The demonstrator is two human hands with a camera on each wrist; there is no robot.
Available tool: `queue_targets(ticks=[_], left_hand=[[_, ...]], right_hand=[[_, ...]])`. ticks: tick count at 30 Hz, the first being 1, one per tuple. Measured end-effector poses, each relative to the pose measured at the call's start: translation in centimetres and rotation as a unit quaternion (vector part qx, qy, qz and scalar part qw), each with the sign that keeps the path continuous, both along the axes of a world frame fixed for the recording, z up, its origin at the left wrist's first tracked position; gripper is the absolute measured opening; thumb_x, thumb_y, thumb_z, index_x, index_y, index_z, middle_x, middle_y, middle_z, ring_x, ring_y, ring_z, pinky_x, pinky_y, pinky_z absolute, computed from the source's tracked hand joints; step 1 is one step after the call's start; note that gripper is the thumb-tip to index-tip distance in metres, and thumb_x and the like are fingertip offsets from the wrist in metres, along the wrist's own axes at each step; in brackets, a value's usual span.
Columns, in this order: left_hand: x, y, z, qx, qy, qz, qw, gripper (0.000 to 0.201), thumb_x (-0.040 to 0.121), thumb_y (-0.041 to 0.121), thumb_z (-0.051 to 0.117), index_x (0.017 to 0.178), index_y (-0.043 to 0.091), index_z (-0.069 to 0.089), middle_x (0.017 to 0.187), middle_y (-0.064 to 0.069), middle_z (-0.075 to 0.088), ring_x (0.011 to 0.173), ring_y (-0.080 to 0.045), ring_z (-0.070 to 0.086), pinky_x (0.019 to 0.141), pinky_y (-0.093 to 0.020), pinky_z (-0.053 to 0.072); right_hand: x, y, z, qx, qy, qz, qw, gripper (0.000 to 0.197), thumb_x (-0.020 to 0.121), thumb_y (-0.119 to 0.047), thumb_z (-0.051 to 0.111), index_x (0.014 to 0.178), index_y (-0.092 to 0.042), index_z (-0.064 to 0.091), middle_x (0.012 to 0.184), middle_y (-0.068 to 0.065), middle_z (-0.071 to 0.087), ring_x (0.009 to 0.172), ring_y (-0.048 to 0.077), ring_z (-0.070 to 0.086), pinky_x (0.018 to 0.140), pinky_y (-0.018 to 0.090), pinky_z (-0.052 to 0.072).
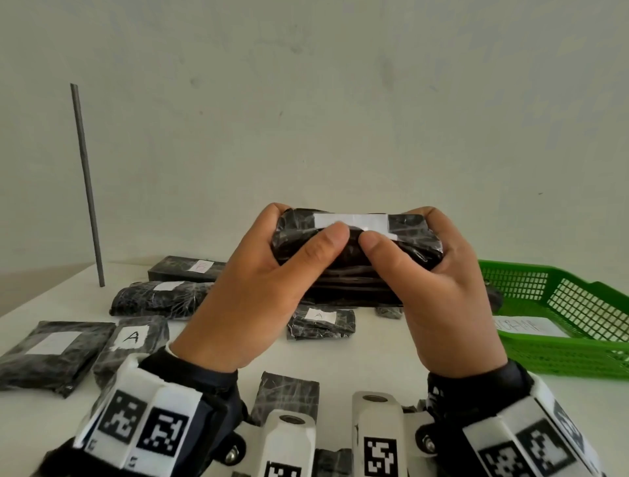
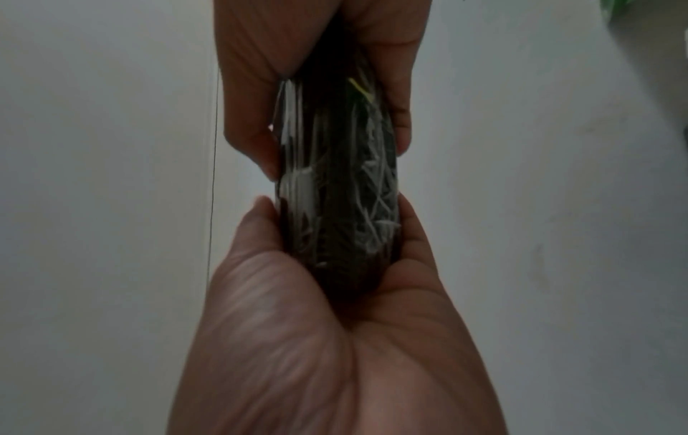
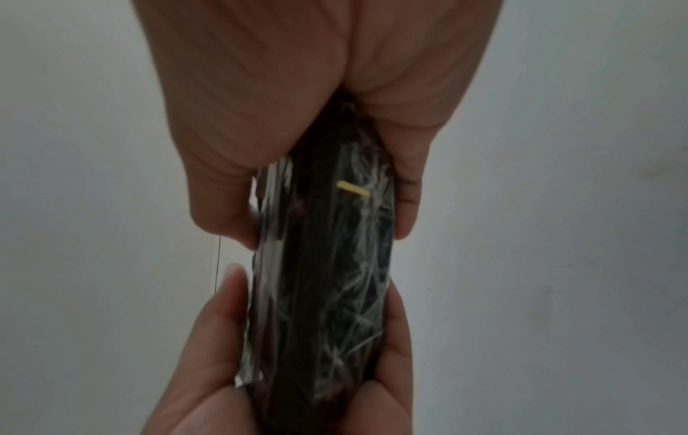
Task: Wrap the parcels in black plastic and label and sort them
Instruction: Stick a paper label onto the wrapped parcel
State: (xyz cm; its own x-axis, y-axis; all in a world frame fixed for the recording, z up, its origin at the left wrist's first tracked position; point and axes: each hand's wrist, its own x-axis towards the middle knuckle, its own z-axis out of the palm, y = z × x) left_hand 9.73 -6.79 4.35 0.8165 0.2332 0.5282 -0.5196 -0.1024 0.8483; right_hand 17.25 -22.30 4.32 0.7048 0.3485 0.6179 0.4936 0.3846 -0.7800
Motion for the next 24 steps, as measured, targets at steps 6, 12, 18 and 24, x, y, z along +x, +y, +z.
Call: queue_targets(ticks=[6, 12, 18, 24], left_hand=[[0.2, 0.3, 0.1, -0.057, 0.005, -0.019, 0.998, 0.037, 0.068, 0.046, 0.088, 0.088, 0.022, 0.067, 0.082, 0.004, 0.076, 0.082, -0.015, 0.076, 0.073, -0.022, 0.058], [-0.2, 0.5, 0.5, -0.069, 0.01, -0.039, 0.997, 0.038, 0.061, 0.052, 0.088, 0.085, 0.027, 0.072, 0.084, 0.004, 0.078, 0.085, -0.014, 0.077, 0.074, -0.022, 0.059], [-0.3, 0.8, 0.7, -0.075, 0.027, -0.029, 0.996, 0.046, 0.059, 0.054, 0.074, 0.09, 0.019, 0.069, 0.079, 0.008, 0.077, 0.078, -0.006, 0.076, 0.068, -0.014, 0.055], [-0.4, 0.5, 0.8, -0.09, 0.041, -0.039, 0.994, 0.035, 0.066, 0.033, 0.072, 0.093, 0.013, 0.063, 0.078, 0.003, 0.078, 0.075, -0.009, 0.077, 0.061, -0.014, 0.055]], right_hand=[[-0.2, 0.4, -0.1, -0.022, 0.009, -0.016, 1.0, 0.024, 0.077, -0.025, 0.081, 0.089, -0.015, 0.063, 0.086, 0.015, 0.074, 0.082, 0.03, 0.072, 0.081, 0.055, 0.062], [0.1, -0.3, -0.3, -0.025, 0.023, 0.06, 0.998, 0.021, 0.08, -0.029, 0.076, 0.092, -0.017, 0.063, 0.086, 0.003, 0.071, 0.084, 0.019, 0.071, 0.074, 0.027, 0.059], [0.5, -0.4, -0.5, -0.026, 0.079, 0.101, 0.991, 0.009, 0.082, -0.025, 0.066, 0.088, -0.019, 0.064, 0.091, 0.003, 0.067, 0.092, 0.019, 0.065, 0.086, 0.035, 0.051], [0.9, -0.6, -0.6, -0.04, 0.093, 0.103, 0.989, 0.008, 0.083, -0.03, 0.064, 0.085, -0.024, 0.069, 0.089, -0.002, 0.072, 0.09, 0.016, 0.07, 0.086, 0.039, 0.05]])
